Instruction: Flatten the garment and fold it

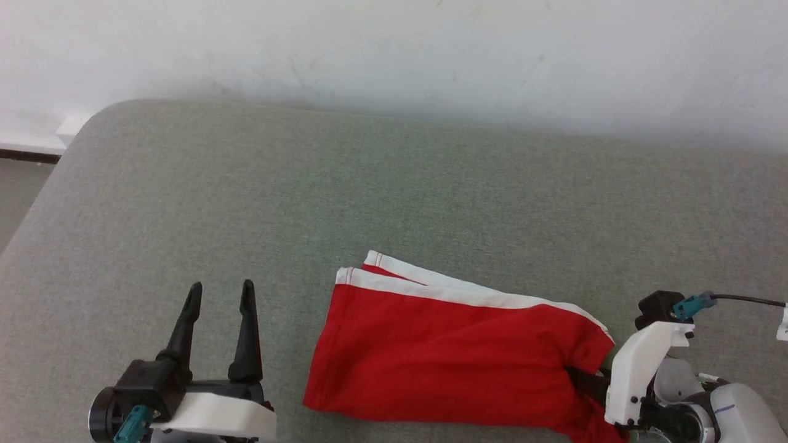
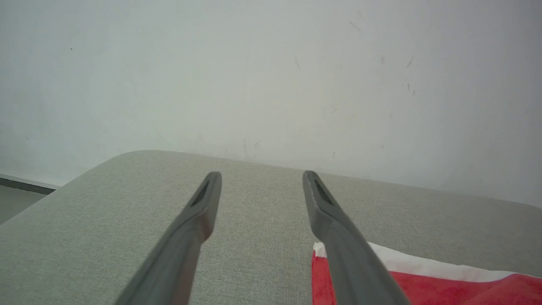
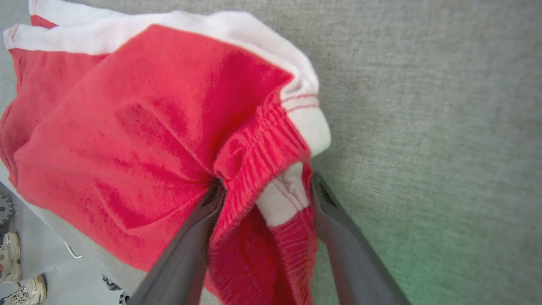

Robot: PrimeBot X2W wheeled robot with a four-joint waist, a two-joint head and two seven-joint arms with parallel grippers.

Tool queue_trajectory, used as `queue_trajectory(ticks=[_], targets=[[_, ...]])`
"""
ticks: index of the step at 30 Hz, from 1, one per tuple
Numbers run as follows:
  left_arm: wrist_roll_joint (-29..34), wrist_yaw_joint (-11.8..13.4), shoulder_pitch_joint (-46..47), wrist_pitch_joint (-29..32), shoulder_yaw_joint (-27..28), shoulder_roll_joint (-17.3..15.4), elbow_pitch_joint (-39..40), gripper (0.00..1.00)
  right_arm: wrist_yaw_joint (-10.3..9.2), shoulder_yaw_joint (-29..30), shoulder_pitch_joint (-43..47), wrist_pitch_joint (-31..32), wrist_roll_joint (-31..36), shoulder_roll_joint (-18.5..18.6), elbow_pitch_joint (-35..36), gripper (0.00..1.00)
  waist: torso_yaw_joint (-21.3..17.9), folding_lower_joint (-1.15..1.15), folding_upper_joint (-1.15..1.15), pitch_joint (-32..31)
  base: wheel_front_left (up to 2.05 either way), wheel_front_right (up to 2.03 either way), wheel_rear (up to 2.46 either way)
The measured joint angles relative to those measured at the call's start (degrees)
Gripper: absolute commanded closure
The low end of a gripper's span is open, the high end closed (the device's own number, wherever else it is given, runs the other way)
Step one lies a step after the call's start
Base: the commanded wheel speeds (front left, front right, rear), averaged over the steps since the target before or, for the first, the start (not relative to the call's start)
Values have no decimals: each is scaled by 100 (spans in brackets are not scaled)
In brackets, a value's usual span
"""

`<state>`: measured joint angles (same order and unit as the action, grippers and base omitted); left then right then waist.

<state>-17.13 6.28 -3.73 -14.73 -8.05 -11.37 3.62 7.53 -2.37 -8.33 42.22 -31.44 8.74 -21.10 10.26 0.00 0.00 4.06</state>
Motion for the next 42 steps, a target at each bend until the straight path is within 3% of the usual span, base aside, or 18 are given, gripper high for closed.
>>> queue_trajectory(ticks=[1, 2, 3, 10, 14, 25, 29, 34, 37, 42], targets=[[32, -56, -1, 0, 33, 49, -31, 0, 0, -4, -32, 64, -47, 14, -35, 67, 27, 0, 0, 11, 0, 0, 0], [60, -105, -1, 0, 65, 86, -71, 0, 0, -16, -57, 101, -89, 35, -52, 90, 46, 0, 0, 18, 0, 0, 0], [80, -141, -3, 0, 102, 120, -102, 0, 0, -31, -68, 116, -118, 52, -54, 100, 57, 0, 0, 21, 0, 0, 0], [330, -364, -74, 0, 309, 272, -285, 0, 0, -301, 63, 14, -393, 78, 278, 100, -34, 1, -2, -65, 0, 0, 0], [428, -428, -92, 0, 407, 348, -318, 0, 0, -165, 316, -63, -494, 222, 682, 100, -117, 1, -2, -135, 0, 0, 0], [671, -581, -121, 0, 580, 466, -328, 0, 0, 1372, 699, 370, -212, 590, 1044, 100, -360, 1, -2, -150, 0, 0, 0], [713, -624, -121, 0, 614, 532, -364, 0, 0, 1936, 672, 865, -270, 390, 1048, 100, -382, 1, -2, -161, 0, 0, 0], [765, -710, -121, 0, 614, 579, -447, 0, 0, 2263, 427, 2004, -1410, -399, 1117, 100, -366, 0, -2, -234, 0, 0, 0], [782, -727, -121, 0, 624, 590, -463, 0, 0, 2208, 329, 2462, -2192, -559, 1235, 100, -318, 1, -2, -261, 0, 0, 0], [816, -782, -119, 0, 632, 624, -491, 0, 0, 1367, 264, 2202, -3173, -545, 1065, 100, -232, 0, -2, -275, 0, 0, 0]])
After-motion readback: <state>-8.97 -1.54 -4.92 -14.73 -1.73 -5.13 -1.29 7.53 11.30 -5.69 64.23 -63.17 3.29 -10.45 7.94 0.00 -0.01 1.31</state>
